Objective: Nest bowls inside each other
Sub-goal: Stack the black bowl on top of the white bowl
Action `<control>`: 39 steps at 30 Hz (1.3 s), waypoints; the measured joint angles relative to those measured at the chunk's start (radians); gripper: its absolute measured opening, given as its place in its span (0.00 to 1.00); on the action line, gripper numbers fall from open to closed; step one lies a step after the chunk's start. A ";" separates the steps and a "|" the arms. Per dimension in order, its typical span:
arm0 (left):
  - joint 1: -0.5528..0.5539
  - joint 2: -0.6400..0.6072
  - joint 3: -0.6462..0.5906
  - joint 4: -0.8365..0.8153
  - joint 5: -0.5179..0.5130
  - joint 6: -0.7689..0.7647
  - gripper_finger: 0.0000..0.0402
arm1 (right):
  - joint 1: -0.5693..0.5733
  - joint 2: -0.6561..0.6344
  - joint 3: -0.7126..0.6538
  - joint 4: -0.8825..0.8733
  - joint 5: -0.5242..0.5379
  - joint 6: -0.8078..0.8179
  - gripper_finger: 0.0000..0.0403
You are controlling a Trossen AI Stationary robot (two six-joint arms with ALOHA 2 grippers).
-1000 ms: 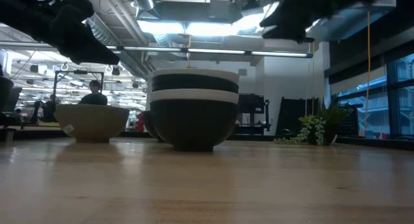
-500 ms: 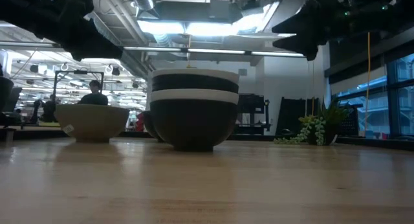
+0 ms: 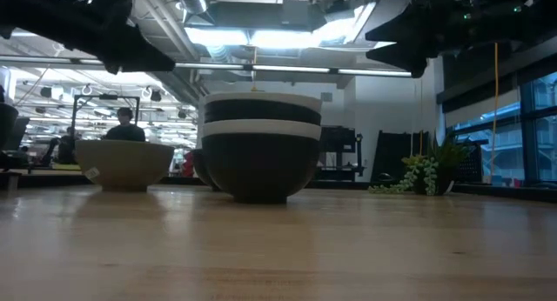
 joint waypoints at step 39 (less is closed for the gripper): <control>0.074 0.001 0.000 -0.007 0.164 -0.070 0.56 | -0.018 0.001 0.001 -0.064 0.000 -0.061 0.62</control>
